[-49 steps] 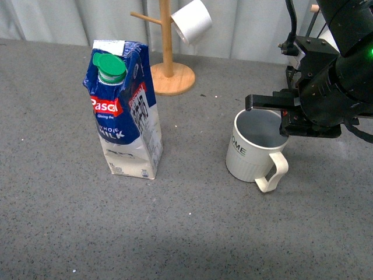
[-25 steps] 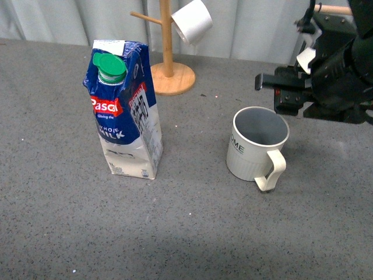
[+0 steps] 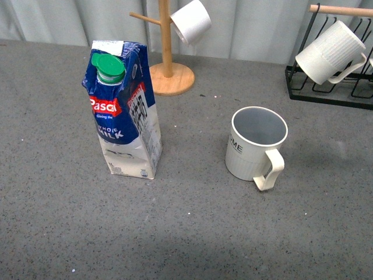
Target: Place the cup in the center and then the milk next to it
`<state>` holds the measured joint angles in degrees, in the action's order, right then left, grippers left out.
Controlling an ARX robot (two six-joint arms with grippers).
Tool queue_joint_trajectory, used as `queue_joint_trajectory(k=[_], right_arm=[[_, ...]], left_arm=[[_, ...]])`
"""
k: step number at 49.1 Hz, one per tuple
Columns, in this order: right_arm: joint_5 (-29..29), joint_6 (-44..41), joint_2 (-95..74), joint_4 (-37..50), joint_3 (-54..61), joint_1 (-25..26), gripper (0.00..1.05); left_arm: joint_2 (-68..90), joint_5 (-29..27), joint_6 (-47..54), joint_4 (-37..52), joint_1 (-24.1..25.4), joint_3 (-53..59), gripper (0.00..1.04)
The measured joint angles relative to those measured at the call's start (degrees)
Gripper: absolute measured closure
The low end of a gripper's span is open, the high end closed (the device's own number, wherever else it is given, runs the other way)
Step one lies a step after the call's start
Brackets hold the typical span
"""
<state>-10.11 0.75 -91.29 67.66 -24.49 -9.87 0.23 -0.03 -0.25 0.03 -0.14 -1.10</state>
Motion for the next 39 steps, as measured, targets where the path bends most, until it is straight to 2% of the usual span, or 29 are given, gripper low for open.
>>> queue_joint_trajectory(k=[8,21,24,39], right_arm=[[2.89,-0.61,7.96,-1.11,8.98,2.43,1.04],[5.92,-0.76,23.85,-7.87,17.88,5.64,1.04],[9.68,-0.79,27.67,-10.32,19.28,8.31,1.04],[9.88,-0.76,44.57,-23.21,23.19,9.73,1.04]], left_arm=[[0.0,-0.02,0.0,0.0,0.0,0.0,0.07],[0.0,0.0,0.0,0.0,0.0,0.0,0.07],[0.0,0.0,0.0,0.0,0.0,0.0,0.07],[0.0,0.0,0.0,0.0,0.0,0.0,0.07]])
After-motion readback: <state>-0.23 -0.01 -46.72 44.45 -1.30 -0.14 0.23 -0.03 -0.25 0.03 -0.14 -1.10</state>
